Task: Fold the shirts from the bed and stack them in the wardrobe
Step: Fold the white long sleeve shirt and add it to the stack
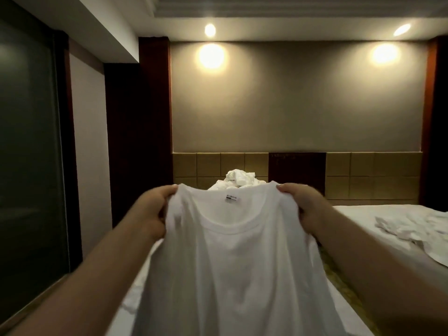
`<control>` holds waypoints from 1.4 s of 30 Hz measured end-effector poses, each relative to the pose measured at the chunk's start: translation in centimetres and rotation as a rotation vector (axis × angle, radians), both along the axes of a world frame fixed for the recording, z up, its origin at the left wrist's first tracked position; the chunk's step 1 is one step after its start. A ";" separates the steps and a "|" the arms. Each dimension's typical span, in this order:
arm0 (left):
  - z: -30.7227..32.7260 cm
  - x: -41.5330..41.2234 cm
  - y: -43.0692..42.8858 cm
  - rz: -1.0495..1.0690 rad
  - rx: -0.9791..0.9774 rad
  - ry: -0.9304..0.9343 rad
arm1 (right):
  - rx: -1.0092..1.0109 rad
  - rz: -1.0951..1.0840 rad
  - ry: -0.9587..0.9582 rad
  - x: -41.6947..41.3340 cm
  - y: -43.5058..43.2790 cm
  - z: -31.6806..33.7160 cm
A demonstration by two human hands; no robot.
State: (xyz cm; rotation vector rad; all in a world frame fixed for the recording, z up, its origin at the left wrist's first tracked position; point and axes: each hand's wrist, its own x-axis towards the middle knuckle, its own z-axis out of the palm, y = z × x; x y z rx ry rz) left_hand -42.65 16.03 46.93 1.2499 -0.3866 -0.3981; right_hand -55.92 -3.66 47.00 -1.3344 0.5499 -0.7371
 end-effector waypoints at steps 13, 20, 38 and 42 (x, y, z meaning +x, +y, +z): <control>-10.6 -7.3 -3.2 0.273 0.044 -0.453 | -0.412 -0.205 -0.124 1.7 12.0 -10.6; -12.0 -7.2 -2.4 0.390 0.011 -0.537 | -0.433 -0.133 -0.127 1.5 12.9 -11.5; -13.3 -6.1 -1.6 0.250 -0.119 -0.456 | -0.497 -0.013 -0.068 1.0 13.0 -12.8; -13.4 -5.5 -0.4 0.178 -0.109 -0.504 | -0.721 -0.183 0.005 0.5 11.3 -12.8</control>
